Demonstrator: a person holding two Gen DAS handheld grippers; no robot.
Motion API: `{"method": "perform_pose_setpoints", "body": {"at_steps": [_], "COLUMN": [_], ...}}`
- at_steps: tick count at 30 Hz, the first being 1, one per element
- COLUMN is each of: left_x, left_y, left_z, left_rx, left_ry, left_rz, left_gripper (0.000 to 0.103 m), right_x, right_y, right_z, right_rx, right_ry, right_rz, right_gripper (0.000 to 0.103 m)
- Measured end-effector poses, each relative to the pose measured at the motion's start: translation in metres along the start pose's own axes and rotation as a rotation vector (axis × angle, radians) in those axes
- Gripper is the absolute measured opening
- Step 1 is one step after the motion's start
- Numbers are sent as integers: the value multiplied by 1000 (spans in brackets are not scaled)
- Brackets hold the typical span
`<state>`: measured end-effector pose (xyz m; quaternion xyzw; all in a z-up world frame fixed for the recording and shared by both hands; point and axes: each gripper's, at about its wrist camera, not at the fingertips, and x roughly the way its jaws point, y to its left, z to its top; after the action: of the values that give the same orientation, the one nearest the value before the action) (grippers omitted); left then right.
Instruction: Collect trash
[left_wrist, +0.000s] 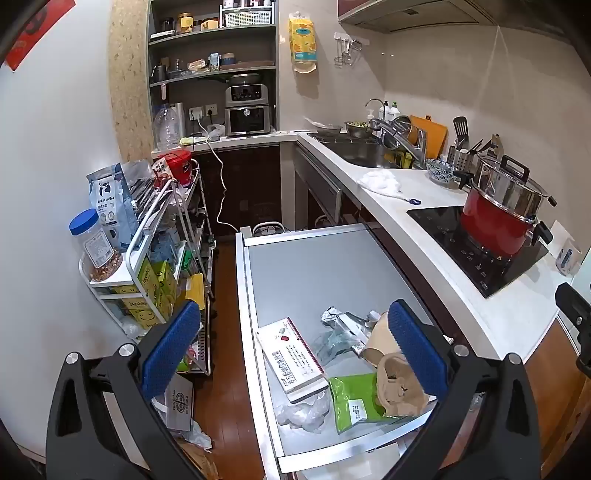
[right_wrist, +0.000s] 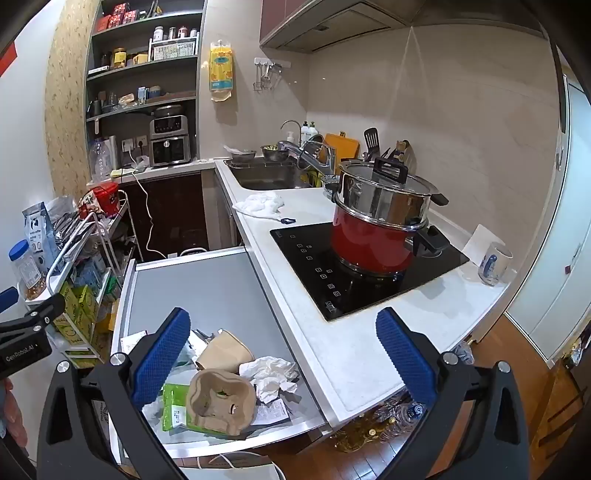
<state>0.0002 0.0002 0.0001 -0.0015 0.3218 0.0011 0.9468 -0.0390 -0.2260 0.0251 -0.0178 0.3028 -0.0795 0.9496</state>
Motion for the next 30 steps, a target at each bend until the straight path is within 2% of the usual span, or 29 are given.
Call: {"method": "perform_pose_setpoints", "body": {"at_steps": [30], "left_x": [-2], "left_y": [12], "left_z": [5], "left_rx": [-12], "left_ry": [-25], "left_rz": [26], "left_gripper": [101], "right_x": [1], "right_y": [-6], "right_z": [2], "right_rx": [22], "right_ry": [-1], "right_rz": [2], "right_gripper": [99]}}
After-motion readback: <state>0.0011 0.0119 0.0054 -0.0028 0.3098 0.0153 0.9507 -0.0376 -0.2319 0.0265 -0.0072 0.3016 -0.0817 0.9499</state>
